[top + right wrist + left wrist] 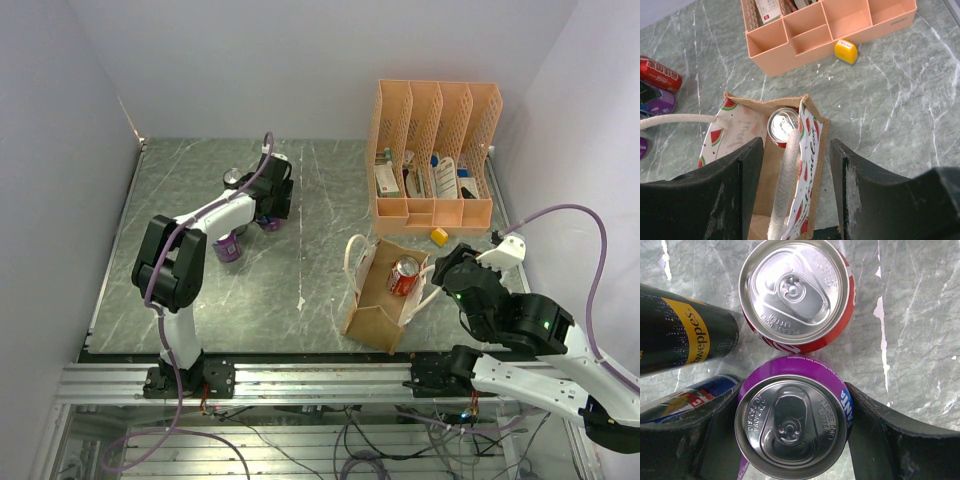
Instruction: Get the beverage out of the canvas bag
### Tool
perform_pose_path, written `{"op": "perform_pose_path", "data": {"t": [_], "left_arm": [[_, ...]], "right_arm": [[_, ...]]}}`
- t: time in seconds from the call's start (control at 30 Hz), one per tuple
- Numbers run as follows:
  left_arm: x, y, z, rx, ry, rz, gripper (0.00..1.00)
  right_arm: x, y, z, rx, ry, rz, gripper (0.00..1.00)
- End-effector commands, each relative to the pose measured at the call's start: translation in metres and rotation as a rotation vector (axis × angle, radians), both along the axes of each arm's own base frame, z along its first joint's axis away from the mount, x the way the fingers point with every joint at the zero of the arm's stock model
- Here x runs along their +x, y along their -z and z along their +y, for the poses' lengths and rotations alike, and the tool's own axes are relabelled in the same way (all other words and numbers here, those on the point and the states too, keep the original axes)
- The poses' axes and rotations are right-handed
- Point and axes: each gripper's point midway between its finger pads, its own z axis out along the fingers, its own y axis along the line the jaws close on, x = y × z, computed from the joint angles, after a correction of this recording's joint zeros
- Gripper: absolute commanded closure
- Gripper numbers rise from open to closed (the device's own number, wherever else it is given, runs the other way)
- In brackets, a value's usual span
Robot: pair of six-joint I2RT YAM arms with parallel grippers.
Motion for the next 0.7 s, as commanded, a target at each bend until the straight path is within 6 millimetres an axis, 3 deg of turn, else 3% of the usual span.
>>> {"op": "perform_pose_path", "data": {"t": [0.0, 0.13, 0.27, 0.43, 0.6, 0.67], "left_arm": [[0.022, -0.018, -0.011, -0.069, -0.007, -0.096, 0.70], [0.023, -0.015, -0.008, -0.051, -0.023, -0.091, 0.60], [0.023, -0.012, -0.005, -0.034, -0.028, -0.083, 0.38], [0.022, -0.015, -0.007, -0.045, -0.021, -0.084, 0.28], [0.020, -0.032, -0.002, -0.035, -0.027, -0.113, 0.11], [0.017, -0.050, -0.001, -0.054, -0.020, -0.148, 0.00]], "right_arm": [[0.000, -0.003, -0.006, 0.008, 0.023, -0.021, 0.44], [0.000, -0.004, -0.006, 0.009, 0.024, -0.023, 0.44], [0.000, -0.003, -0.006, 0.008, 0.023, -0.022, 0.44], [0.000, -0.003, -0.006, 0.010, 0.024, -0.022, 0.44], [0.000, -0.004, -0.006, 0.011, 0.023, -0.023, 0.44], [0.000, -0.004, -0.006, 0.009, 0.021, -0.024, 0.44]]}}
